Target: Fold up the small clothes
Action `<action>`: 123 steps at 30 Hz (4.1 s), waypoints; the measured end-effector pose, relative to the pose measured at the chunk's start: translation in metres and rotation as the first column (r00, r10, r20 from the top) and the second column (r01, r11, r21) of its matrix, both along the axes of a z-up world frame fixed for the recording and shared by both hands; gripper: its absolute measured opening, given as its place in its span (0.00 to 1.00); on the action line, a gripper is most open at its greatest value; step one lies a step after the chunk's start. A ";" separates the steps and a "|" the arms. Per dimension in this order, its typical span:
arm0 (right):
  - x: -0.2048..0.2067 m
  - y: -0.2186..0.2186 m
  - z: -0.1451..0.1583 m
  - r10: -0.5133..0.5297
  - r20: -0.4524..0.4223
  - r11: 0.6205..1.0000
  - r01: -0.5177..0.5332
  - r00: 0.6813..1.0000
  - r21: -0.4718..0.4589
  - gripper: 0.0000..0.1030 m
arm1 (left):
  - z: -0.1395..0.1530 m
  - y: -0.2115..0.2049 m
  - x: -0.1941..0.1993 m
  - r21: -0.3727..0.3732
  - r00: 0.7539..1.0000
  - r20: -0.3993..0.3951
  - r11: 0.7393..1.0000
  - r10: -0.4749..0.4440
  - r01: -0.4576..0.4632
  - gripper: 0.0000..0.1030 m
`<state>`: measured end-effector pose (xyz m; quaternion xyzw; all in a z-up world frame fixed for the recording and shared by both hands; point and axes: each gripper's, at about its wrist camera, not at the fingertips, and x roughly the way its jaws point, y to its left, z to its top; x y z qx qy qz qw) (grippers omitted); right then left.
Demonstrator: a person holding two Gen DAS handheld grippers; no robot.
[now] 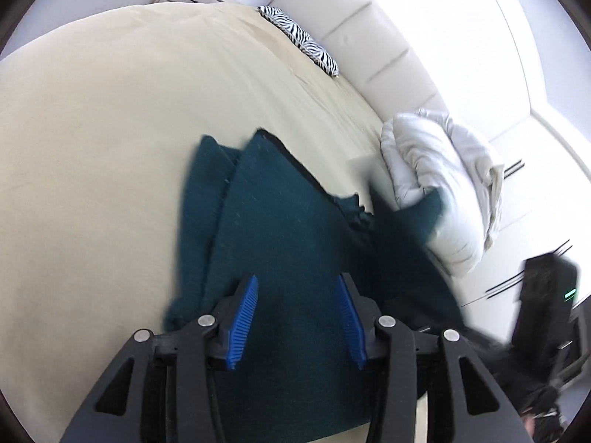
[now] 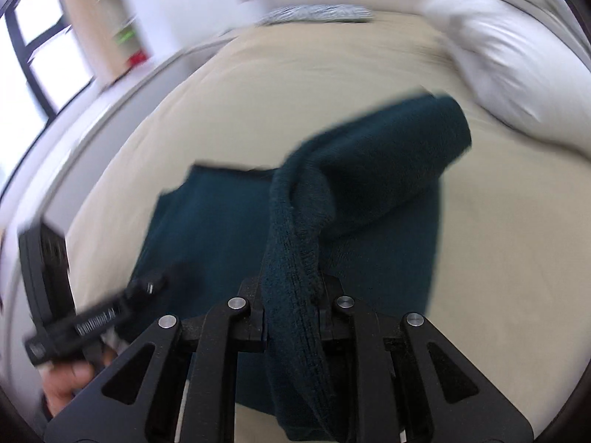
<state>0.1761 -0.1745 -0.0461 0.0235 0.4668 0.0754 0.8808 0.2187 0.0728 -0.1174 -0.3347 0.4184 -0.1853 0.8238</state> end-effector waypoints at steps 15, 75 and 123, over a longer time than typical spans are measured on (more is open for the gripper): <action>-0.016 0.033 -0.040 0.176 -0.065 0.983 -0.173 0.982 0.056 0.65 | 0.002 -0.029 0.039 -0.047 0.989 -0.087 0.992 -0.117 0.113 0.66; -0.061 -0.022 -0.060 0.106 0.094 0.993 -0.109 0.990 0.033 0.66 | -0.030 0.051 0.053 -0.036 0.981 -0.178 0.997 -0.075 0.070 0.11; -0.009 -0.150 -0.065 0.180 -0.166 0.717 -0.014 0.970 0.697 0.40 | 0.009 -0.021 0.010 0.581 0.994 -0.010 0.809 -0.108 0.094 0.25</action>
